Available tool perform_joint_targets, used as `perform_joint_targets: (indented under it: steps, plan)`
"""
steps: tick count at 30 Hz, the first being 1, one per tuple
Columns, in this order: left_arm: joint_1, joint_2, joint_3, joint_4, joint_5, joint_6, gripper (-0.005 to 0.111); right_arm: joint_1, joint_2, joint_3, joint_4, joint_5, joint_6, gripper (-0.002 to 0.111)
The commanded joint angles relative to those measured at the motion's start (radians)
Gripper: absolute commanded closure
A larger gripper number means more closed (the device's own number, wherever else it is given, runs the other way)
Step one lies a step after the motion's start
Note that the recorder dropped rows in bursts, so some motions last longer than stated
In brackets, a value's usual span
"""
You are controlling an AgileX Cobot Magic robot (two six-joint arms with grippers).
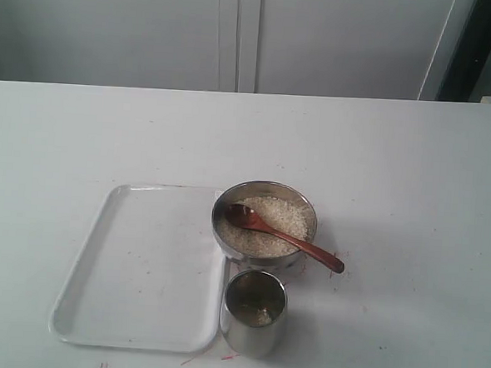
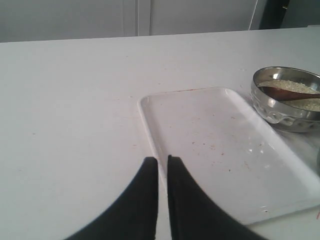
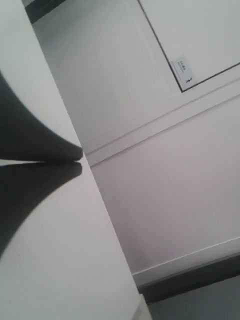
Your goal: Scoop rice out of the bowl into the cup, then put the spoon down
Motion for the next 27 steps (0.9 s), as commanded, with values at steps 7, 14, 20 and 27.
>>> perform_joint_targets:
  steps: [7,14,20,27]
  plan:
    - [-0.003,0.001,-0.006,-0.010,-0.005,-0.005,0.092,0.138,0.144,-0.309,0.101,0.481,-0.193,0.108]
    - [-0.003,0.001,-0.006,-0.010,-0.005,-0.005,0.092,0.229,0.533,-0.743,0.309,0.898,-0.706,0.108]
    - [-0.003,0.001,-0.006,-0.010,-0.005,-0.005,0.092,0.268,0.860,-1.036,0.405,1.128,-0.874,0.108]
    - [-0.003,0.001,-0.006,-0.010,-0.005,-0.005,0.092,0.396,1.185,-1.163,0.405,1.219,-1.002,0.108]
